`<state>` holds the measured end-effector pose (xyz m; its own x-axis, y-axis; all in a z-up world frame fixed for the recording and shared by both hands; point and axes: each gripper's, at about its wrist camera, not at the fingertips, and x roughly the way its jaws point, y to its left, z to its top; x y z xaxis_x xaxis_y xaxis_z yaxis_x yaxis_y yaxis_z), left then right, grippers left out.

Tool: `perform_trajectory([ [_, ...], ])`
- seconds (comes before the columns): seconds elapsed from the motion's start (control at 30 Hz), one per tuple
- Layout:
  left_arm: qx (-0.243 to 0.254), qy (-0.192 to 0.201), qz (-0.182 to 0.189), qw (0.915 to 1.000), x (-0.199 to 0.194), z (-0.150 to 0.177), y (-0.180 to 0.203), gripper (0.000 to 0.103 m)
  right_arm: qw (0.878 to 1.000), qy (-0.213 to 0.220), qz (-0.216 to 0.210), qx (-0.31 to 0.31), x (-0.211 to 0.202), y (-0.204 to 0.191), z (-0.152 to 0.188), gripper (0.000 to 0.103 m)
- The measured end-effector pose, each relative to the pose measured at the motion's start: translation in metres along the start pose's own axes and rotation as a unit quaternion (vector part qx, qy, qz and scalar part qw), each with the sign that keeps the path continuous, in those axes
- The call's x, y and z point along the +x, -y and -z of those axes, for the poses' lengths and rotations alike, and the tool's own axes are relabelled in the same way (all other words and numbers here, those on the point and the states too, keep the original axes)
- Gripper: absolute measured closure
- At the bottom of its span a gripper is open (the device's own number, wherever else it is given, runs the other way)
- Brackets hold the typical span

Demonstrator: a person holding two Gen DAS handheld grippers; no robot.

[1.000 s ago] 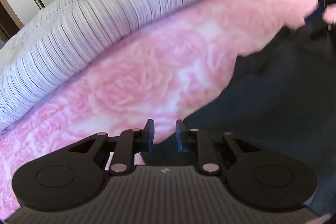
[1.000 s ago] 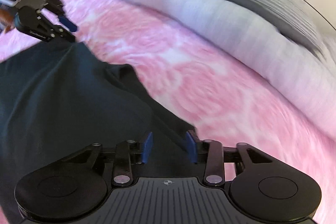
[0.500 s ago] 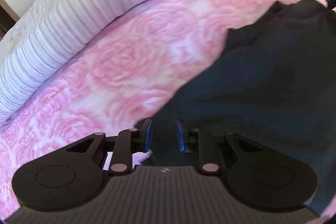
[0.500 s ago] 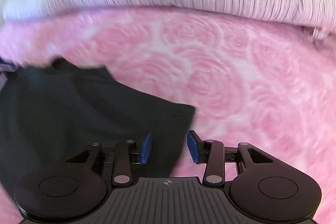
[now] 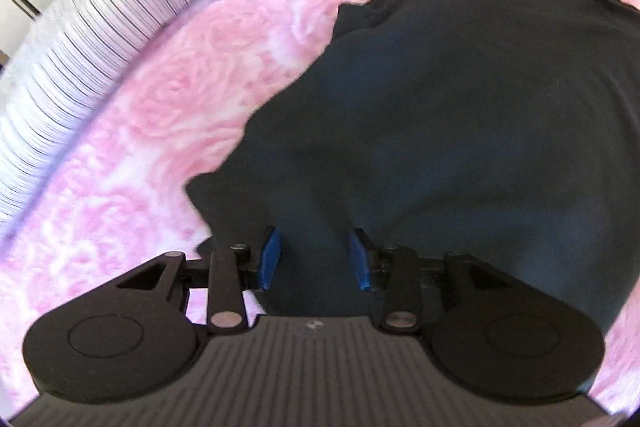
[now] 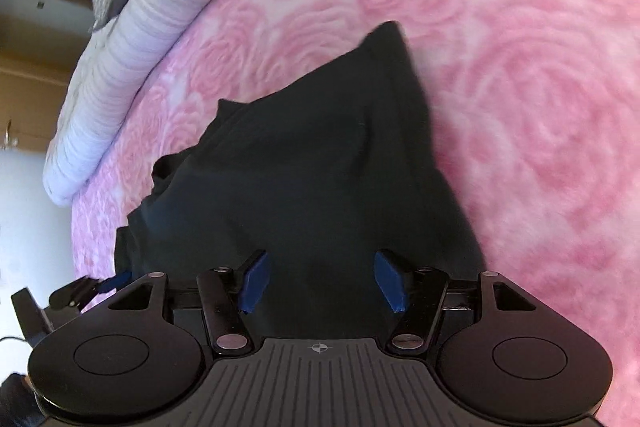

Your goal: Fold clothes

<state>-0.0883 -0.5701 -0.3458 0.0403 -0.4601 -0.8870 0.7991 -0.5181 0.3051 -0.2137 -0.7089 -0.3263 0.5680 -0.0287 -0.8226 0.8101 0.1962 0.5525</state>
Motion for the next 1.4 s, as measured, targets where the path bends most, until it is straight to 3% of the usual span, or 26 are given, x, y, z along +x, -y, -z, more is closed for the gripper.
perform_trajectory([
  [0.13,-0.014,0.016,0.031,0.9993,-0.027,0.005,0.014,0.069,0.998,0.014,0.024,-0.053,-0.018,-0.017,0.017,0.041],
  [0.2,-0.023,-0.006,0.044,0.9988,-0.023,0.012,0.024,0.069,0.997,0.005,0.001,-0.073,-0.021,-0.021,0.035,0.041],
  [0.27,-0.019,-0.043,0.043,0.998,-0.01,0.024,0.031,0.069,0.995,-0.014,0.004,-0.1,-0.017,-0.021,0.051,0.041],
  [0.37,-0.047,-0.046,0.03,0.9974,-0.011,0.037,0.024,0.067,0.993,-0.032,0.043,-0.102,-0.009,0.0,0.065,0.041],
  [0.47,-0.074,-0.056,0.004,0.9956,-0.031,0.04,0.018,0.07,0.989,-0.013,0.106,-0.1,-0.022,0.022,0.07,0.041],
  [0.53,-0.087,-0.041,-0.003,0.9953,-0.052,0.044,0.021,0.07,0.983,0.009,0.127,-0.134,-0.038,0.015,0.079,0.041],
  [0.63,-0.115,-0.031,0.015,0.9928,-0.07,0.053,0.034,0.07,0.98,0.019,0.081,-0.181,-0.046,-0.008,0.104,0.041],
  [0.73,-0.093,-0.054,0.03,0.9937,-0.065,0.068,0.058,0.07,0.975,-0.005,0.033,-0.219,-0.029,-0.022,0.13,0.041],
  [0.83,-0.093,-0.09,0.033,0.9911,-0.047,0.092,0.065,0.069,0.978,-0.03,0.042,-0.201,-0.006,-0.004,0.145,0.041],
  [0.9,-0.106,-0.082,0.039,0.9902,-0.045,0.107,0.06,0.067,0.984,-0.019,0.039,-0.174,-0.007,0.018,0.146,0.059],
  [1.0,-0.111,-0.075,0.049,0.9898,-0.051,0.117,0.051,0.067,0.992,-0.009,0.05,-0.119,-0.019,0.036,0.142,0.068],
  [1.17,-0.042,-0.048,0.073,0.9953,-0.066,0.129,0.041,0.067,0.981,0.007,0.132,-0.144,-0.022,-0.013,0.158,0.063],
  [1.4,0.066,0.019,0.118,0.9906,-0.096,0.144,0.003,0.068,0.968,0.041,0.151,-0.194,0.01,-0.123,0.239,0.046],
])
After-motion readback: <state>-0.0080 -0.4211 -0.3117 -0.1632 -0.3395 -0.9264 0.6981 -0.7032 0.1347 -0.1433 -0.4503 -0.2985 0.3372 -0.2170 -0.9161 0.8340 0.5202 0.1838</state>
